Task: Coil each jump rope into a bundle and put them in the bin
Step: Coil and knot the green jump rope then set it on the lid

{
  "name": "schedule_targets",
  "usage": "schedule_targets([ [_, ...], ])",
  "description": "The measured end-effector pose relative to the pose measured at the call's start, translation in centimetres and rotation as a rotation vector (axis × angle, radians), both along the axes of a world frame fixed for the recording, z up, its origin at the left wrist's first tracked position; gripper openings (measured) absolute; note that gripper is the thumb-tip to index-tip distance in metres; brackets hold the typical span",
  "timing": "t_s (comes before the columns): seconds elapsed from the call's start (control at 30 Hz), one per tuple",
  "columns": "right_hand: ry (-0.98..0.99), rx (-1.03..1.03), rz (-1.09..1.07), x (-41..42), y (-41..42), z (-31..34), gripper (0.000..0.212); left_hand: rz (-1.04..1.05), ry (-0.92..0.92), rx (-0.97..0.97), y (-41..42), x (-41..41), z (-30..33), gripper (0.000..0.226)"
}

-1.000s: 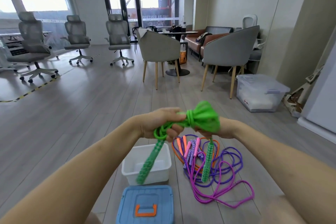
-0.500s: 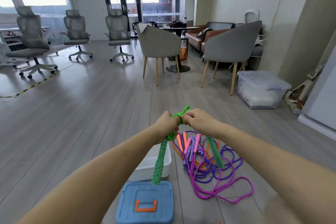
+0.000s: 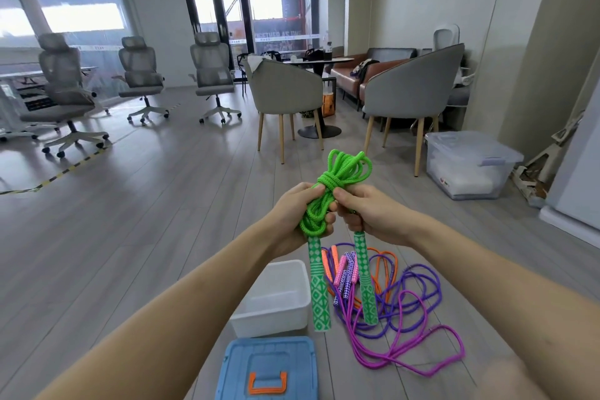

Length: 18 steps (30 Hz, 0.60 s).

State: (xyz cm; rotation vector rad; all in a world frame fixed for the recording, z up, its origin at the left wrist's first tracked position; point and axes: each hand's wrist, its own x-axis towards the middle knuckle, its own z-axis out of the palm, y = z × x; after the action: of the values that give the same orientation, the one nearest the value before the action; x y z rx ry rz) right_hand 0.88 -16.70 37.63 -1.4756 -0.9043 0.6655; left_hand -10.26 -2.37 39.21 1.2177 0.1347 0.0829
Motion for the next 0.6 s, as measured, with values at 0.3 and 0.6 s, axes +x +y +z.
schedule_targets([
  [0.3, -0.117, 0.056, -0.008, 0.5, -1.5, 0.5, 0.029, -0.004, -0.013, 0.666, 1.2, -0.6, -0.3, 0.037],
  [0.6, -0.219, 0.029, -0.029, -0.2, -1.3, 1.1, 0.022, -0.109, -0.092, 0.613, 2.0, -1.4, 0.3, 0.034],
])
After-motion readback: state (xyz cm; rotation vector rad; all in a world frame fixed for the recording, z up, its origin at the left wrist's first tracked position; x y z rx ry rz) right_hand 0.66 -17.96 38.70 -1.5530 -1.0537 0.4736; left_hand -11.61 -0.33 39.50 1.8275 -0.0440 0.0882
